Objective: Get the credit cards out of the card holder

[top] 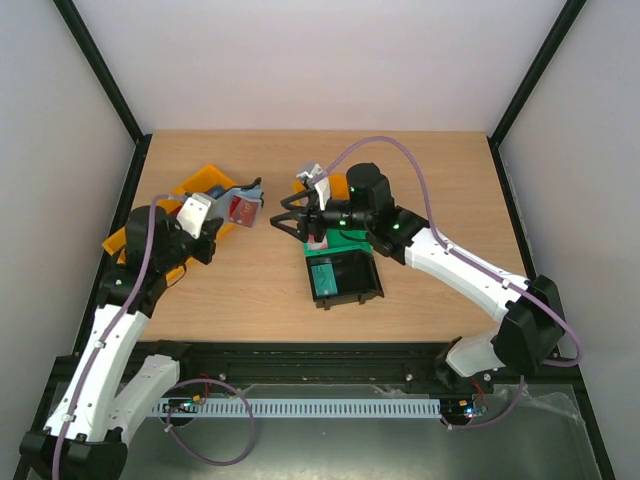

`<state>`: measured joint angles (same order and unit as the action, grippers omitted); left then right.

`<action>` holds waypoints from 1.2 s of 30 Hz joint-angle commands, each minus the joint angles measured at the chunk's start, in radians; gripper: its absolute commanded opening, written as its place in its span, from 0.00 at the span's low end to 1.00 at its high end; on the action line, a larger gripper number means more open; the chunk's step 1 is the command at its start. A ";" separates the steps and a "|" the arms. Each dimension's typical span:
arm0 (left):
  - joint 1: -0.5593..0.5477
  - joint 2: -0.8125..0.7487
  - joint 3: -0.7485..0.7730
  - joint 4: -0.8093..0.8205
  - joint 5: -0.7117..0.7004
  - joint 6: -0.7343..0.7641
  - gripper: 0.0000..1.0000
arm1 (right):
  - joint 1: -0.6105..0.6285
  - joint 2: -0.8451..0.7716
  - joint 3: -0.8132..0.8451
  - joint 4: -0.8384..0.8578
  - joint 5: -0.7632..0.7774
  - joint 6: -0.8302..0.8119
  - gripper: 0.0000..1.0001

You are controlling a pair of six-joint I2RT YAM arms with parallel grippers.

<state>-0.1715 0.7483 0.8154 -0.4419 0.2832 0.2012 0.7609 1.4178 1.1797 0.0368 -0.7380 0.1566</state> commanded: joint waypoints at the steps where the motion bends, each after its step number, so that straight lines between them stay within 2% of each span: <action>1: 0.043 -0.008 0.018 0.047 0.227 -0.166 0.02 | 0.030 -0.003 -0.031 0.151 -0.154 0.074 0.60; 4: 0.067 -0.016 0.007 0.087 0.337 -0.261 0.02 | 0.030 -0.012 -0.032 0.141 0.015 0.084 0.64; 6: 0.073 -0.019 0.007 0.110 0.418 -0.285 0.02 | 0.030 -0.021 -0.028 0.127 0.126 0.075 0.70; 8: 0.075 -0.020 0.015 0.118 0.455 -0.293 0.02 | 0.030 -0.024 -0.024 0.111 0.188 0.062 0.84; 9: 0.075 -0.018 0.020 0.117 0.461 -0.294 0.02 | 0.030 -0.023 -0.020 0.100 0.201 0.053 0.96; 10: 0.076 -0.019 0.026 0.115 0.465 -0.291 0.02 | 0.029 -0.019 -0.014 0.086 0.212 0.051 0.99; 14: 0.078 -0.018 0.036 0.116 0.546 -0.261 0.02 | 0.029 0.018 0.029 0.021 0.181 0.022 0.99; 19: 0.082 -0.032 0.049 0.094 0.757 -0.215 0.02 | 0.018 0.022 0.036 0.035 0.118 -0.016 0.99; 23: 0.083 -0.049 0.086 -0.006 0.896 -0.090 0.02 | -0.006 0.002 0.039 0.044 -0.088 -0.012 0.99; 25: 0.082 -0.055 0.091 -0.027 0.933 -0.059 0.02 | -0.006 -0.013 0.034 0.033 -0.237 -0.036 0.99; 27: 0.083 -0.055 0.087 -0.033 0.951 -0.041 0.02 | -0.006 -0.019 0.039 -0.015 -0.292 -0.053 0.95; 29: 0.082 -0.052 0.085 -0.040 0.981 -0.016 0.02 | -0.006 -0.022 0.044 -0.055 -0.320 -0.068 0.93; 33: 0.083 -0.053 0.101 -0.091 1.028 0.070 0.02 | -0.010 -0.042 0.051 -0.122 -0.324 -0.136 1.00; 36: 0.083 -0.047 0.124 -0.144 1.024 0.146 0.02 | -0.023 -0.065 0.052 -0.130 -0.325 -0.164 0.99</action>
<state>-0.0937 0.7013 0.8864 -0.5228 1.2312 0.2115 0.7532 1.4052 1.1950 -0.0418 -1.0153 0.0624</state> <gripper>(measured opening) 0.057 0.988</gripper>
